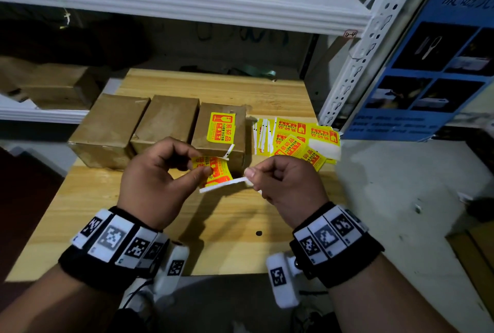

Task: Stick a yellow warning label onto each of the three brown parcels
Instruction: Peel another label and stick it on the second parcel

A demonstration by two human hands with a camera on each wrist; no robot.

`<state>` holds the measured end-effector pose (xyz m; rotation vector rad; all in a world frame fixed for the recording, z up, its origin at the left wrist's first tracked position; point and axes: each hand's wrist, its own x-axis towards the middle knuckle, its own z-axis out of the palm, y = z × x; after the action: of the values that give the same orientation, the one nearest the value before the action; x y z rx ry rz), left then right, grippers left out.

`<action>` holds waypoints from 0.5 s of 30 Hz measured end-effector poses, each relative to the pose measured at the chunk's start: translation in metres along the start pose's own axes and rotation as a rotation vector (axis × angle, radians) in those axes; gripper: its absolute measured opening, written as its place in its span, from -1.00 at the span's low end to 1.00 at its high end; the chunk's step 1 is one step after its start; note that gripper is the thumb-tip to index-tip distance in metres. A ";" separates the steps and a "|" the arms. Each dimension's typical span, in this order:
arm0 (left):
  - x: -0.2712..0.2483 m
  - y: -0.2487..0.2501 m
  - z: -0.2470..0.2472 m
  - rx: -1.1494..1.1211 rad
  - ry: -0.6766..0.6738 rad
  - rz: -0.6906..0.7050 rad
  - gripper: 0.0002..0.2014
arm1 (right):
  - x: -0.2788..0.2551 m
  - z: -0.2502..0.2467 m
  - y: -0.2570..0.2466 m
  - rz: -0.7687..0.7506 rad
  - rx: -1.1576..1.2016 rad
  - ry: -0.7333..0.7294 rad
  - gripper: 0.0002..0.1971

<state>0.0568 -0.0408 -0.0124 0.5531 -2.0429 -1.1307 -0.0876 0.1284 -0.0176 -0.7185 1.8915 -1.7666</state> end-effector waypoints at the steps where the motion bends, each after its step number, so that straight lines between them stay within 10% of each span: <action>1: 0.001 0.000 0.000 0.008 0.016 -0.024 -0.72 | 0.001 -0.003 0.002 0.001 0.014 0.001 -0.82; 15: 0.012 0.001 0.003 -0.027 0.192 -0.283 -0.79 | 0.004 -0.017 0.002 -0.035 -0.033 0.034 -0.84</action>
<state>0.0465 -0.0464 -0.0080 0.9232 -1.8204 -1.2139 -0.1018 0.1381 -0.0186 -0.7418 1.9459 -1.7840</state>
